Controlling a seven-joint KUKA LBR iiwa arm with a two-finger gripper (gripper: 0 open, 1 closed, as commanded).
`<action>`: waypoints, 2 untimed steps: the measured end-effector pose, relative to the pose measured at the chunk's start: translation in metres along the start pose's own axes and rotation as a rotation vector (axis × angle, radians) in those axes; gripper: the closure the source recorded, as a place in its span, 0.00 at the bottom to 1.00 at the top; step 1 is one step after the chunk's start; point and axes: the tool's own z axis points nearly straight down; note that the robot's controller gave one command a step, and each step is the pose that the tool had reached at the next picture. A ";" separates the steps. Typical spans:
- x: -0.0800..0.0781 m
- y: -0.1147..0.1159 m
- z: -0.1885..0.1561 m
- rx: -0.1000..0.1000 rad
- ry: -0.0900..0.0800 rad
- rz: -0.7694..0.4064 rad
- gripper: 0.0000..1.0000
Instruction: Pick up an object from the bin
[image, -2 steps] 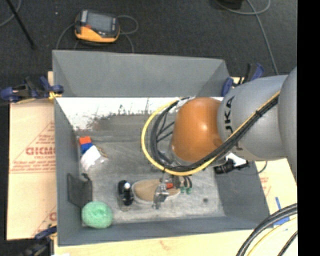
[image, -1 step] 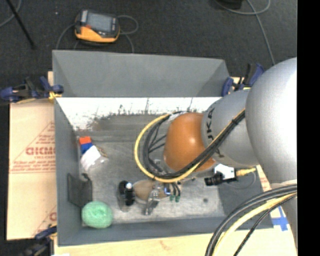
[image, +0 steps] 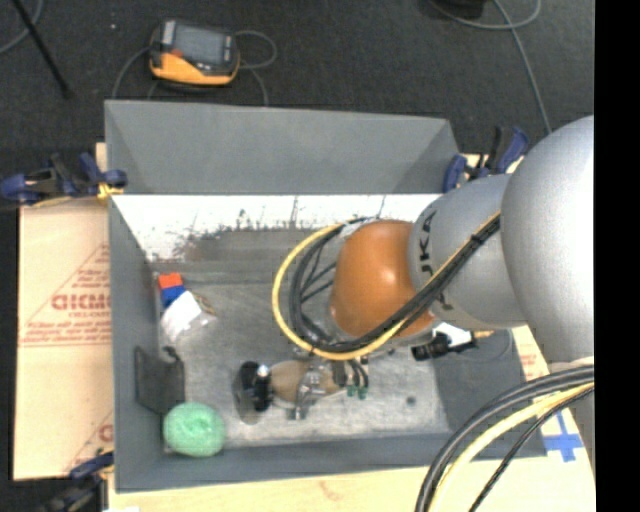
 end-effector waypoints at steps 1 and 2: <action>0.000 0.000 0.000 0.000 0.000 0.000 1.00; 0.001 0.000 -0.003 0.000 0.003 0.001 1.00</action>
Offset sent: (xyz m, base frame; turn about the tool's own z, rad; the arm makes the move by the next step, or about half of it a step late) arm 0.0000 0.0002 0.0469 0.0000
